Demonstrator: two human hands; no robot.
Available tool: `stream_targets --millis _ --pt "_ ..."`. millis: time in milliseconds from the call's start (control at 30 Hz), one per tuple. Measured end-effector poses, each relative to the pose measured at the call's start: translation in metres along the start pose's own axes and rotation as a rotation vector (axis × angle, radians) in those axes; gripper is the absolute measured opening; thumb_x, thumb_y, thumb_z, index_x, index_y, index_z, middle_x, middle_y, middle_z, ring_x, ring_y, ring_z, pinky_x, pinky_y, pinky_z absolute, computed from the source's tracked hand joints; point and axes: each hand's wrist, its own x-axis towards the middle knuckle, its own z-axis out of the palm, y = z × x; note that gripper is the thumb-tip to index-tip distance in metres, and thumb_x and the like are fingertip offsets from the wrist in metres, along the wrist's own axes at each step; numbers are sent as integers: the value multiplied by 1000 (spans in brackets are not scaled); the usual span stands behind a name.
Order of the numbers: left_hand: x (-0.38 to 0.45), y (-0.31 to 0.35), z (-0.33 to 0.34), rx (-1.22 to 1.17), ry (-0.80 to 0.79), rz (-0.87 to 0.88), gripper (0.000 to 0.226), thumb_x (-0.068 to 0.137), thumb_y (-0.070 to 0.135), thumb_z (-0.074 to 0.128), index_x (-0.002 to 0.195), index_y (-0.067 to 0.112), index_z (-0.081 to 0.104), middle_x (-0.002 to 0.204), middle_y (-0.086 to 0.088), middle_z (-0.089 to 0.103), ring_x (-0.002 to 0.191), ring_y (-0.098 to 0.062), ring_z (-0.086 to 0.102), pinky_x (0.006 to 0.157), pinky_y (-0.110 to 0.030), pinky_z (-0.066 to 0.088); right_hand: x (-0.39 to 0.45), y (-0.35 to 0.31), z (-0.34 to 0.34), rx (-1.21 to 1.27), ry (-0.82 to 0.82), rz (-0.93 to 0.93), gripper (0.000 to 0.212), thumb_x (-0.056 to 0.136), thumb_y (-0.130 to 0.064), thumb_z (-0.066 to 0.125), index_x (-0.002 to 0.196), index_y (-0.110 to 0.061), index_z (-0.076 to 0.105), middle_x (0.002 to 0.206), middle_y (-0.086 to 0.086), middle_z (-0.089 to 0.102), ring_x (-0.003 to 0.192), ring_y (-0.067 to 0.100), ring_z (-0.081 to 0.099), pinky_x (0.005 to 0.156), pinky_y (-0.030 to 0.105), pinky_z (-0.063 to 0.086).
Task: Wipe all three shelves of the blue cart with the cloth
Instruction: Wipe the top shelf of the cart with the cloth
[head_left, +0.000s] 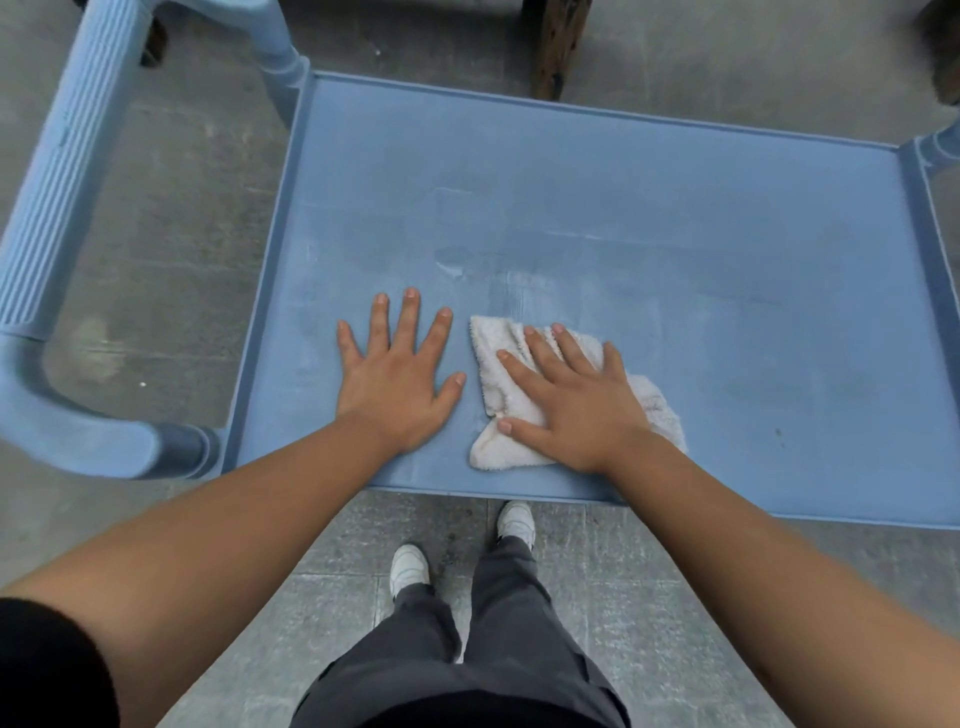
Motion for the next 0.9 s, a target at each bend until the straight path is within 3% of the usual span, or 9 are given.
stream_targets --millis 200,667,900 --pt "-1 2 -1 11 -8 -3 76 88 66 14 154 31 -2 163 -5 -11 147 -35 -13 109 -68 1 40 2 -8 68 76 46 76 89 -74 2 153 -33 -3 164 -7 -5 150 17 -5 112 60 3" --pt "-2 3 -3 11 -34 -11 76 90 66 20 154 30 2 164 -6 -8 148 -36 -11 110 -67 2 199 45 -75 101 93 136 76 90 -69 10 155 -30 1 164 -9 -5 150 16 -4 114 61 5" --pt "-3 1 -4 8 -47 -5 76 90 65 26 155 29 8 164 -8 -2 149 -37 -5 110 -67 3 260 75 -103 63 98 85 75 92 -67 10 155 -29 2 164 -7 -2 150 17 0 116 57 5"
